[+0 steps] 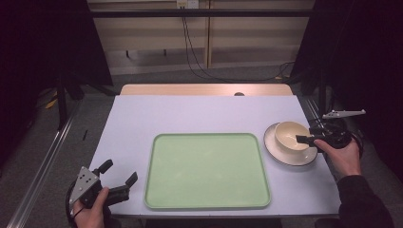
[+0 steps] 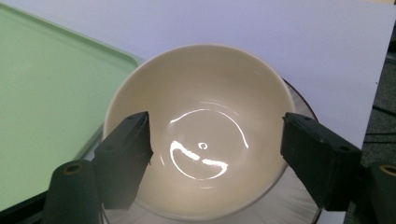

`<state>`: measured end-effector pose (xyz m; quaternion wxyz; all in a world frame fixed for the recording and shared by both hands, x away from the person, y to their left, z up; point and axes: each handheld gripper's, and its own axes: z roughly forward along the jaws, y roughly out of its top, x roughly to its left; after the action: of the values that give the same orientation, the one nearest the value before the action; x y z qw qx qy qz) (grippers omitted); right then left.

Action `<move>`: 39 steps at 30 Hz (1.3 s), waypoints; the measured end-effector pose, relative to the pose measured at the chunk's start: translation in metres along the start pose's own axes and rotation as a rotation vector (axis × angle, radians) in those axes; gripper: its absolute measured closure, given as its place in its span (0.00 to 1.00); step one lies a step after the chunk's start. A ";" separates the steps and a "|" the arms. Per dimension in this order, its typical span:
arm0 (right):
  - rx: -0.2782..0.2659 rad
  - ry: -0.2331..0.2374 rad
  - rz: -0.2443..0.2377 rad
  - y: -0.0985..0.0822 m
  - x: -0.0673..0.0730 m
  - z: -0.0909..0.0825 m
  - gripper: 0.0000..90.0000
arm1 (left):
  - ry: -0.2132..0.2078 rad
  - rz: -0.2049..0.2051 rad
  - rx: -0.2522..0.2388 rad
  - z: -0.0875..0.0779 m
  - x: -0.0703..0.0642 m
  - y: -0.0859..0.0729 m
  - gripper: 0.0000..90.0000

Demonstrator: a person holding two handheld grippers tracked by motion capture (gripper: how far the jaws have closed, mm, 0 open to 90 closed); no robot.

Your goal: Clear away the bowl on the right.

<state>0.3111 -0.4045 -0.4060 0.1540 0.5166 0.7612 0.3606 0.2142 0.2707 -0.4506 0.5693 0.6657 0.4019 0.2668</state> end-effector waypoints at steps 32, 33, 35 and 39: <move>0.214 -0.100 0.087 0.001 -0.026 0.046 0.54 | -0.004 0.009 0.010 0.000 0.000 0.000 0.01; 0.223 -0.067 0.094 0.000 -0.027 0.047 0.61 | -0.004 0.010 0.011 0.000 0.000 0.000 0.01; 0.226 -0.066 0.100 -0.001 -0.029 0.047 0.66 | -0.006 0.010 0.011 0.000 0.000 0.000 0.01; 0.238 -0.044 0.098 -0.002 -0.031 0.047 0.77 | 0.002 -0.003 0.002 0.000 -0.001 0.000 0.01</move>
<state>0.3513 -0.4143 -0.4448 0.0903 0.5757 0.7687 0.2637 0.2137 0.2701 -0.4502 0.5686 0.6655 0.4037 0.2663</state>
